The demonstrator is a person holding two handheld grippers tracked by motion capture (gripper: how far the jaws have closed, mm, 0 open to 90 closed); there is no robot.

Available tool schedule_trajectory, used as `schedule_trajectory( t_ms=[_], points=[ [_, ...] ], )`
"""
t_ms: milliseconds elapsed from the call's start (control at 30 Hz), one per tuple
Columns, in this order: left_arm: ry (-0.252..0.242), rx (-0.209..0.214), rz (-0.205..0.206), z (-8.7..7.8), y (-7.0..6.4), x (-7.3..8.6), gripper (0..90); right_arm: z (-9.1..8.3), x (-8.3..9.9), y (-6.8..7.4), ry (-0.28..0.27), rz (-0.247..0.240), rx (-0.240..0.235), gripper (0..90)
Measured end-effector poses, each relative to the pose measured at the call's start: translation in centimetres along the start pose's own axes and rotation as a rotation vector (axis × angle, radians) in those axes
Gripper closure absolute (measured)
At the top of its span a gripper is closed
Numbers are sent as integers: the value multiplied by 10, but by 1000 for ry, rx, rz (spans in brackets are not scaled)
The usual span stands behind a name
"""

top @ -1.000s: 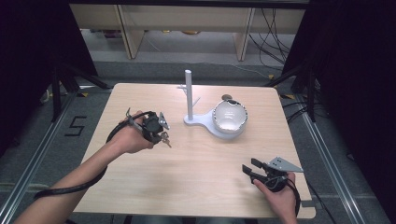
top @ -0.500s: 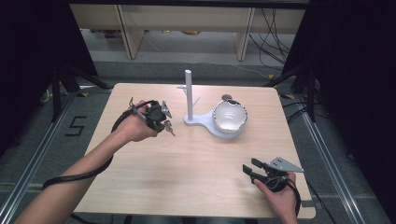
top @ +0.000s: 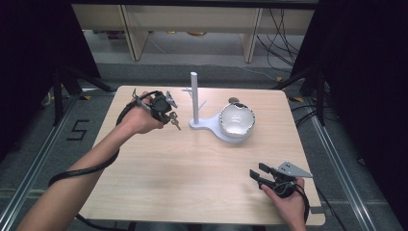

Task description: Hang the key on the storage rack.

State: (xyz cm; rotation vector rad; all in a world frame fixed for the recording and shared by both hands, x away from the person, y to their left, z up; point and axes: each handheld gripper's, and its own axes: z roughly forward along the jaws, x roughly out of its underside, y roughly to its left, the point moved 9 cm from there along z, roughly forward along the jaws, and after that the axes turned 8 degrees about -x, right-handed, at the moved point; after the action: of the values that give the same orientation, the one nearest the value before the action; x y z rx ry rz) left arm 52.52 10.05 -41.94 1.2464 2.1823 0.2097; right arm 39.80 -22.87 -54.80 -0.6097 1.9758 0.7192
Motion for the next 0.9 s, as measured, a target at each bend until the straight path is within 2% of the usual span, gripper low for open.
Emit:
schedule_trajectory(
  t_ms=[133,167,200,333,367,433,467,500,533,567,600,733,767,800,833,900],
  points=[
    [-8,-12,-3,-1,5,-4,830,1,-2,-2,-21,-25,2,482],
    [-10,-16,-3,-1,6,-5,830,3,-1,1,-19,15,-2,482],
    [-14,-22,-7,-1,7,-6,830,2,0,3,-17,28,-10,482],
    [-37,-37,-25,-2,14,-12,830,2,0,4,-17,32,-11,483],
    [-39,-41,-28,-3,15,-14,829,3,-1,2,-21,15,-3,483],
    [-47,-47,-32,-4,18,-16,830,2,-1,4,-20,22,-13,483],
    [-49,-50,-38,-4,19,-17,829,2,-2,1,-16,-13,-5,483],
    [-52,-52,-40,-4,21,-19,829,3,-2,0,-23,-21,-6,483],
    [-55,-60,-42,-5,23,-20,829,3,-1,1,-18,3,-3,483],
    [-51,-64,-39,-5,25,-20,829,3,-1,1,-13,-5,1,482],
    [-53,-63,-39,-5,26,-21,829,3,0,2,-9,17,1,482],
    [-69,-78,-48,-5,33,-27,829,2,0,3,-7,25,-15,482],
    [-70,-79,-52,-5,34,-28,829,2,0,1,-9,3,-10,482],
    [-73,-77,-48,-5,35,-29,829,3,-1,1,-16,2,-17,483],
    [-79,-76,-51,-5,36,-31,829,2,0,3,-8,36,-11,482],
    [-90,-78,-64,-5,40,-35,829,2,0,2,-9,14,-11,482]
  ],
)
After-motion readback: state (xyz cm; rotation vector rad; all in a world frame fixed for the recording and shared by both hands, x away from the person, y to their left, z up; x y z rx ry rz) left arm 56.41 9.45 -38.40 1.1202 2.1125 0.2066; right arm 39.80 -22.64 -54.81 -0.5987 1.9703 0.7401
